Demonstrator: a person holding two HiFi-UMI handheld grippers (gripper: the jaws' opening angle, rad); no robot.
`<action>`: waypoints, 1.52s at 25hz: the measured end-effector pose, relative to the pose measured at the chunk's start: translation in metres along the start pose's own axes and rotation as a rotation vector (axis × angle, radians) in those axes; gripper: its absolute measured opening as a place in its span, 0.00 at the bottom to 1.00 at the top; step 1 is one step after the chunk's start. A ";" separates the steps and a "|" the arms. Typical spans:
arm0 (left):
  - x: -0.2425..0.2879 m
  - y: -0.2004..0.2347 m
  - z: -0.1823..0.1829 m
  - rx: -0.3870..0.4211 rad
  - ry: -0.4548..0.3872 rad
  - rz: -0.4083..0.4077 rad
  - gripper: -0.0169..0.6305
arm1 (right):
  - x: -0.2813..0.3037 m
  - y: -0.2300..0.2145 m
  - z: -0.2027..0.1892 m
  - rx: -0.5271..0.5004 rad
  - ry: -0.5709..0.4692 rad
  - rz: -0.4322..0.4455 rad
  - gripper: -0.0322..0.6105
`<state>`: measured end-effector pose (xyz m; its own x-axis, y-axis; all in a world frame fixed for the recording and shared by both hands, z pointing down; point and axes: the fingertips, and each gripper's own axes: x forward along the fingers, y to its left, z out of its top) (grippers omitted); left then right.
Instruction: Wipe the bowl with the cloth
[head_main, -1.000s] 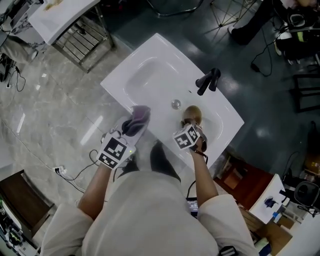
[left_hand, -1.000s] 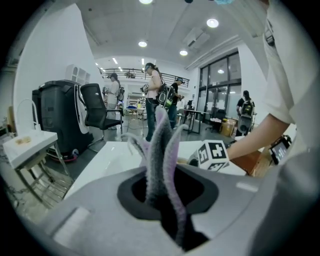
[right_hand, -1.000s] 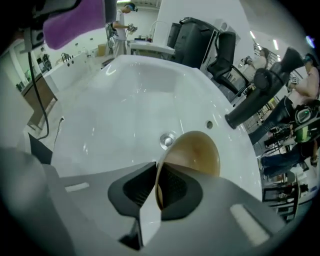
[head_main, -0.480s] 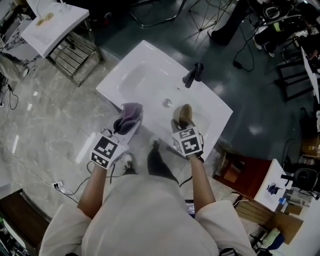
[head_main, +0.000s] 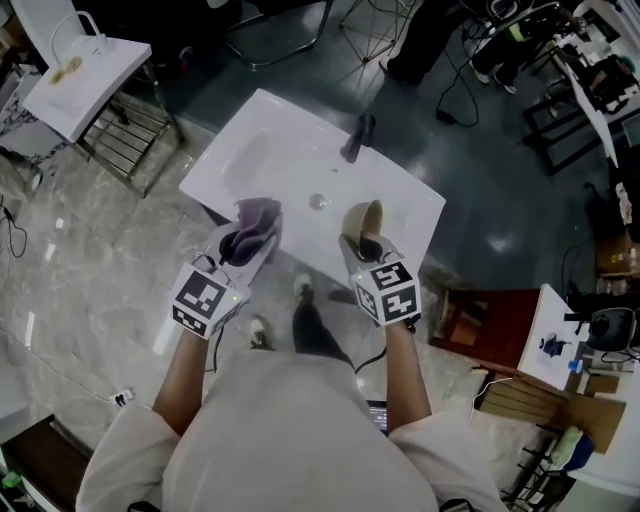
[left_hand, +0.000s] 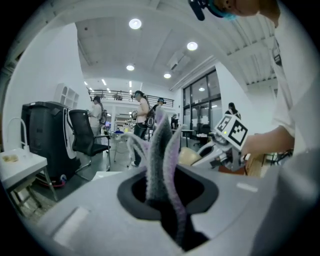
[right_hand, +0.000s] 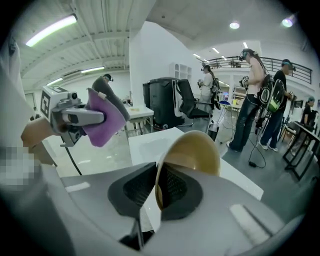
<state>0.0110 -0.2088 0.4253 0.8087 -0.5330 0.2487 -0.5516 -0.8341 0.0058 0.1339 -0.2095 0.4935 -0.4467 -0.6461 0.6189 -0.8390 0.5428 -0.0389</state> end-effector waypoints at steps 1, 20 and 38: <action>-0.001 -0.007 0.007 0.009 -0.017 -0.016 0.13 | -0.009 0.005 0.002 0.013 -0.019 0.015 0.08; -0.015 -0.151 0.066 0.379 -0.039 -0.490 0.13 | -0.094 0.121 0.015 0.047 -0.214 0.425 0.08; -0.010 -0.119 0.046 0.341 0.057 -0.450 0.13 | -0.114 0.167 -0.002 -0.117 -0.128 0.648 0.12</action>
<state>0.0785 -0.1109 0.3772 0.9314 -0.1137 0.3457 -0.0501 -0.9809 -0.1877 0.0455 -0.0441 0.4183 -0.8880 -0.2247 0.4013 -0.3531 0.8921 -0.2818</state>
